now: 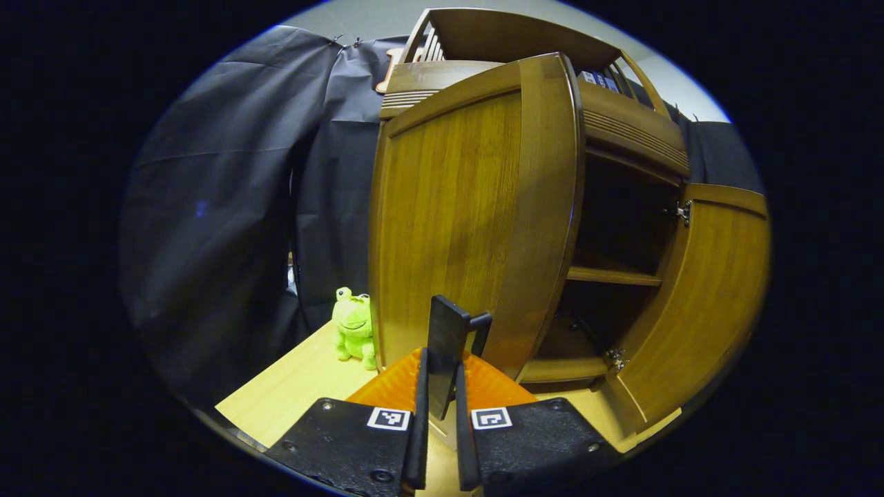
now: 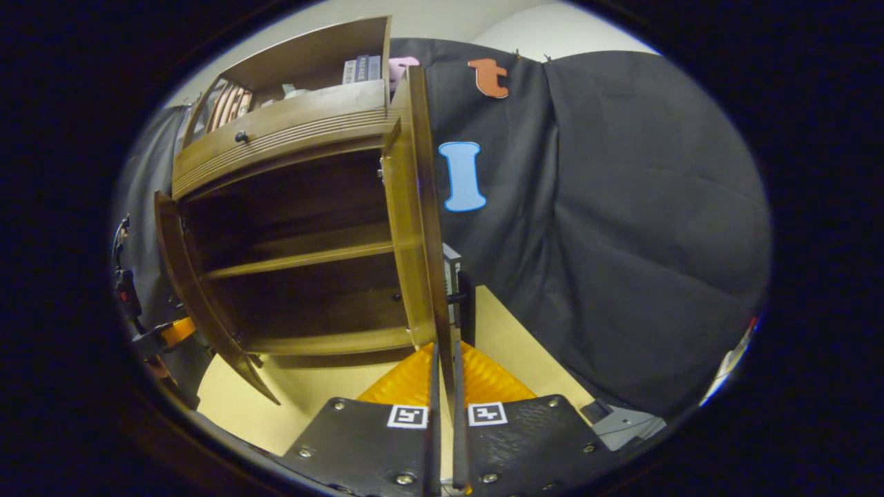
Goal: Open the right door of the double-door shoe cabinet with the right hand, and open the left door with the left hand.
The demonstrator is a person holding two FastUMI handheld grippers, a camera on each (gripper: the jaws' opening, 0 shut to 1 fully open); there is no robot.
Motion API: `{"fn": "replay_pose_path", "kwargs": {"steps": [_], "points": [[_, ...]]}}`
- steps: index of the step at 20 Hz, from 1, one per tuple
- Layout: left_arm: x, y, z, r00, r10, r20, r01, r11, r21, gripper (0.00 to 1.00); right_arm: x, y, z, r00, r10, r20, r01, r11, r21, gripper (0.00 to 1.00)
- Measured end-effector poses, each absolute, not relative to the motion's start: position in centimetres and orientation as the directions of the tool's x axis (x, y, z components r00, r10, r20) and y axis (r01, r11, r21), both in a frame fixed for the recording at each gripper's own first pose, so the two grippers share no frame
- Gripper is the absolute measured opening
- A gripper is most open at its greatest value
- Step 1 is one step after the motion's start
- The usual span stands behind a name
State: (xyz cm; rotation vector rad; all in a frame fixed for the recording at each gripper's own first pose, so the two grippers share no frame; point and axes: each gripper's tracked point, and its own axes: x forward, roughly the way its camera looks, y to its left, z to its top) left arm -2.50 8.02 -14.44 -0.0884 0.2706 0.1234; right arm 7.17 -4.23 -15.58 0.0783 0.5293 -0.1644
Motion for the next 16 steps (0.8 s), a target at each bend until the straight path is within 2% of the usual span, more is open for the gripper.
{"fn": "replay_pose_path", "kwargs": {"steps": [5, 6, 7, 10, 11, 15, 16], "points": [[-3.7, 9.6, -14.3, 0.951, 0.144, -0.272, -0.169, 0.983, -0.070, 0.11, 7.7, -2.3, -16.3, 0.849, -0.087, -0.522, 0.130, 0.990, 0.046, 0.07], [-3.9, 10.0, -14.3, 0.950, 0.152, -0.271, -0.176, 0.982, -0.065, 0.15, 7.8, -1.9, -16.4, 0.848, -0.078, -0.525, 0.122, 0.991, 0.049, 0.07], [-4.2, 10.4, -14.2, 0.949, 0.162, -0.271, -0.184, 0.981, -0.061, 0.09, 7.9, -1.6, -16.5, 0.847, -0.069, -0.527, 0.113, 0.992, 0.051, 0.07], [-5.0, 11.7, -14.1, 0.944, 0.189, -0.270, -0.212, 0.976, -0.058, 0.06, 8.0, -0.7, -16.6, 0.847, -0.048, -0.529, 0.090, 0.995, 0.053, 0.07], [-5.1, 11.9, -14.0, 0.944, 0.191, -0.269, -0.213, 0.975, -0.057, 0.08, 8.1, -0.5, -16.8, 0.846, -0.042, -0.531, 0.083, 0.995, 0.053, 0.07], [-5.8, 13.1, -14.0, 0.946, 0.189, -0.263, -0.208, 0.977, -0.046, 0.05, 8.0, 0.2, -17.3, 0.839, -0.024, -0.544, 0.069, 0.996, 0.063, 0.07], [-5.9, 13.5, -13.9, 0.946, 0.190, -0.262, -0.209, 0.977, -0.049, 0.08, 7.9, 0.3, -17.3, 0.838, -0.021, -0.545, 0.068, 0.996, 0.065, 0.07]]}}
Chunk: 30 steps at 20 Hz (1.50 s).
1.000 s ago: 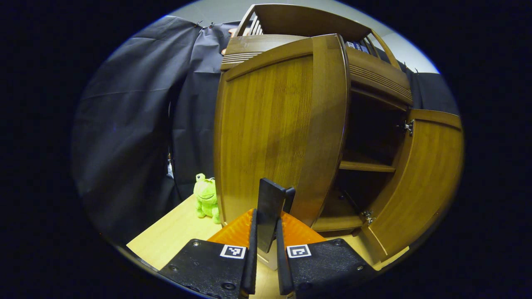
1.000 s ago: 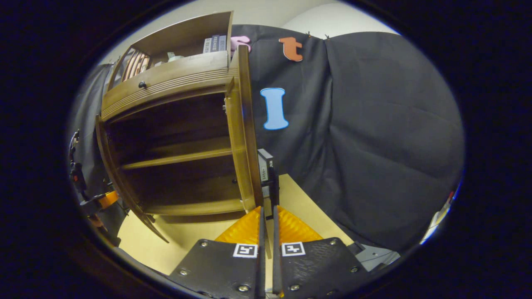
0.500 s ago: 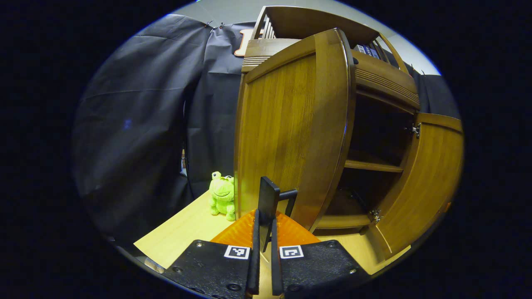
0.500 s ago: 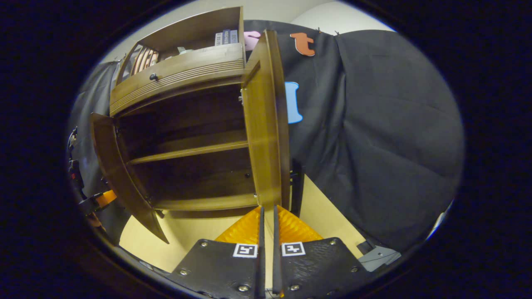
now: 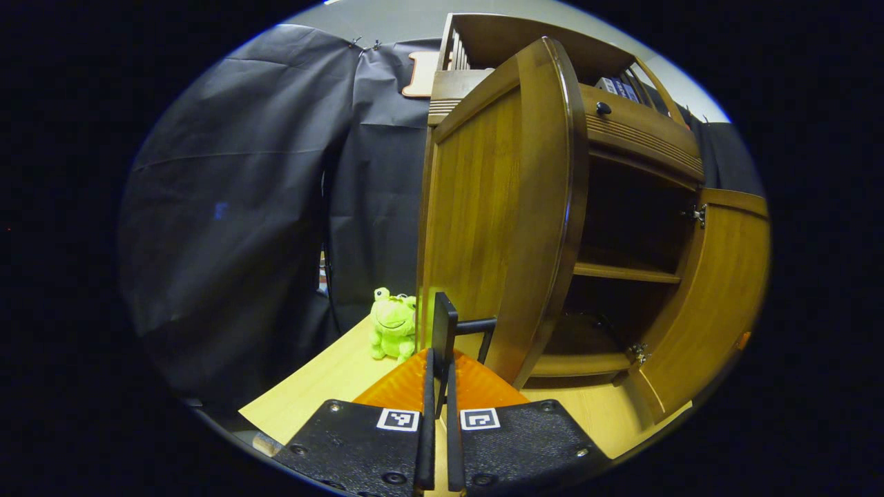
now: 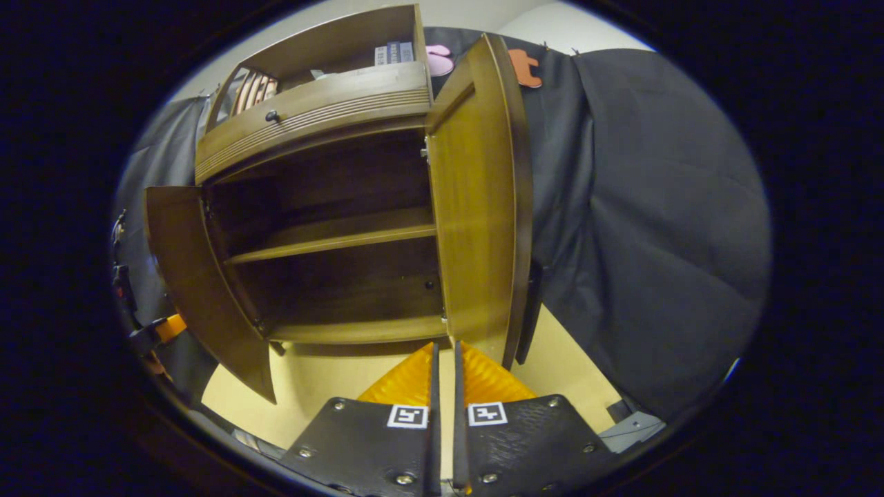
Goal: Open the right door of the double-door shoe cabinet with the right hand, and open the left door with the left hand.
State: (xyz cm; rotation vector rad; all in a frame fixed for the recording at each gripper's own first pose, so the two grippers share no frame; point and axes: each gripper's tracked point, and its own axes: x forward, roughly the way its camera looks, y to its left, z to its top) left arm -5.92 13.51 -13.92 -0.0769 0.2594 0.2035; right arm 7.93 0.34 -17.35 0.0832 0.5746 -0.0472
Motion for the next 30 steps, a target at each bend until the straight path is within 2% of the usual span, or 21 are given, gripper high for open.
{"fn": "replay_pose_path", "kwargs": {"steps": [6, 8, 10, 17, 20, 21, 25, 30], "points": [[-7.0, 16.2, -14.8, 0.930, 0.222, -0.292, -0.250, 0.966, -0.061, 0.07, 8.0, 1.0, -17.3, 0.838, -0.010, -0.546, 0.059, 0.996, 0.072, 0.07], [-7.3, 17.5, -14.9, 0.927, 0.243, -0.287, -0.267, 0.962, -0.049, 0.01, 8.0, 1.3, -17.5, 0.836, -0.007, -0.549, 0.057, 0.996, 0.074, 0.07], [-7.8, 18.5, -14.9, 0.923, 0.241, -0.298, -0.265, 0.964, -0.040, 0.04, 8.0, 1.5, -17.6, 0.831, -0.001, -0.556, 0.053, 0.996, 0.077, 0.07], [-9.0, 20.9, -14.0, 0.925, 0.244, -0.292, -0.277, 0.958, -0.075, 0.04, 8.3, 4.0, -18.2, 0.824, 0.050, -0.564, 0.008, 0.995, 0.099, 0.07], [-10.1, 22.3, -13.6, 0.916, 0.289, -0.280, -0.321, 0.944, -0.076, 0.03, 8.7, 5.5, -18.5, 0.821, 0.074, -0.565, -0.015, 0.994, 0.109, 0.07], [-10.8, 23.3, -13.1, 0.909, 0.313, -0.274, -0.345, 0.935, -0.077, 0.00, 8.8, 6.0, -18.7, 0.820, 0.082, -0.566, -0.021, 0.993, 0.114, 0.07], [-12.1, 25.3, -12.7, 0.899, 0.341, -0.276, -0.386, 0.913, -0.132, 0.01, 9.3, 7.7, -19.4, 0.809, 0.122, -0.575, -0.055, 0.990, 0.133, 0.07], [-14.0, 26.4, -11.6, 0.884, 0.387, -0.262, -0.427, 0.897, -0.115, 0.01, 10.2, 10.5, -19.4, 0.795, 0.184, -0.578, -0.095, 0.979, 0.180, 0.07]]}}
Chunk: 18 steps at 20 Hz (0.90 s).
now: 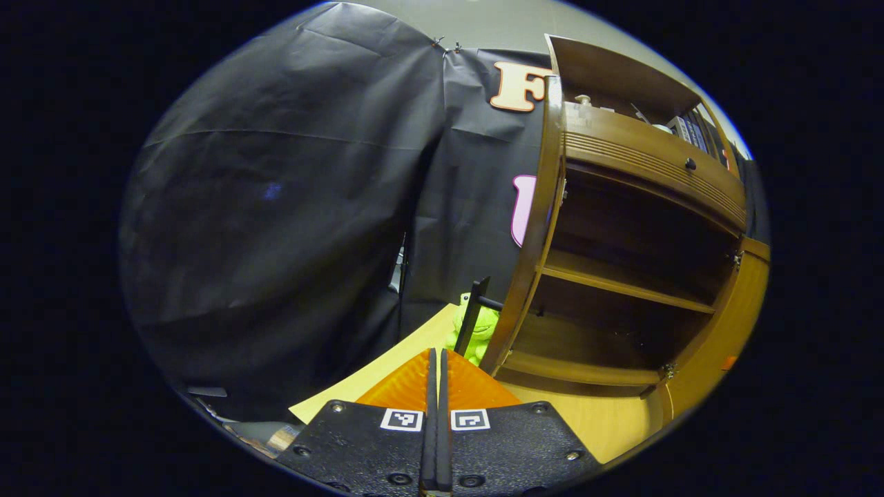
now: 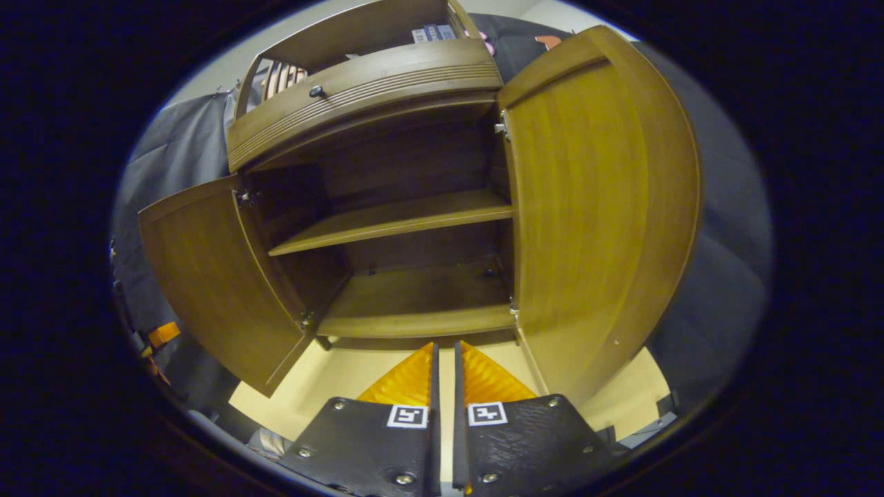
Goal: Open the right door of the double-door shoe cabinet with the right hand, and open the left door with the left hand.
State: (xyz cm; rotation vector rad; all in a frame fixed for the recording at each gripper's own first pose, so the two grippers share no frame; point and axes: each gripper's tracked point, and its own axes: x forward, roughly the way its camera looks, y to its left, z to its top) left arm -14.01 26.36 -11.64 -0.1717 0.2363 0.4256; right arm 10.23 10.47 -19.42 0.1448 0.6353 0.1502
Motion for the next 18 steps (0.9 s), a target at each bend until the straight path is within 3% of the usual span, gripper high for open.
{"fn": "replay_pose_path", "kwargs": {"steps": [6, 12, 18], "points": [[-15.7, 26.4, -8.5, 0.878, 0.425, -0.218, -0.450, 0.890, -0.075, 0.01, 10.7, 11.7, -19.3, 0.790, 0.216, -0.574, -0.136, 0.974, 0.180, 0.07], [-14.6, 24.4, -0.2, 0.906, 0.417, -0.074, -0.422, 0.902, -0.088, 0.01, 11.3, 11.1, -17.1, 0.824, 0.197, -0.530, -0.149, 0.980, 0.134, 0.07], [-12.0, 18.2, 6.1, 0.953, 0.296, 0.056, -0.294, 0.955, -0.044, 0.01, 13.0, 10.7, -12.8, 0.892, 0.172, -0.419, -0.138, 0.984, 0.109, 0.07]]}}
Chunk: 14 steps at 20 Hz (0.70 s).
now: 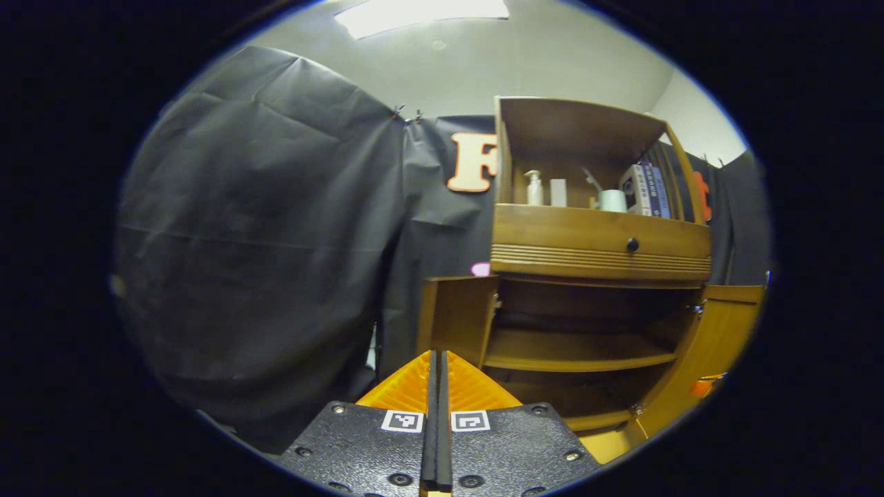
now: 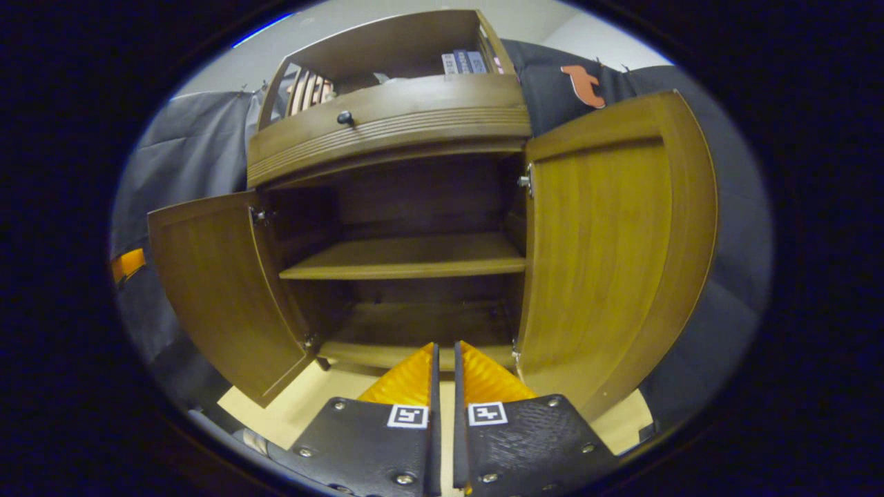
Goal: Open the right door of the double-door shoe cabinet with the right hand, and open the left door with the left hand.
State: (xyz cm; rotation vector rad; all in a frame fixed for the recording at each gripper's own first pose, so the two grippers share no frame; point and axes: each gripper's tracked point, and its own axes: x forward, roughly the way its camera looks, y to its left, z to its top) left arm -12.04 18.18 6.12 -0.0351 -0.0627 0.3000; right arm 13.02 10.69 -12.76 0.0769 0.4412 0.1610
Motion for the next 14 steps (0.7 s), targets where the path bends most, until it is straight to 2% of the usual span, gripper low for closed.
{"fn": "replay_pose_path", "kwargs": {"steps": [7, 14], "points": [[-8.3, 6.5, 9.1, 0.994, 0.035, 0.105, -0.028, 0.998, -0.060, 0.01, 13.7, 11.3, -5.1, 0.951, 0.147, -0.273, -0.125, 0.987, 0.096, 0.07], [-7.3, -0.3, 10.6, 0.984, -0.103, 0.143, 0.111, 0.993, -0.044, 0.00, 11.6, 12.7, 3.5, 0.983, 0.167, -0.083, -0.161, 0.985, 0.067, 0.07]]}}
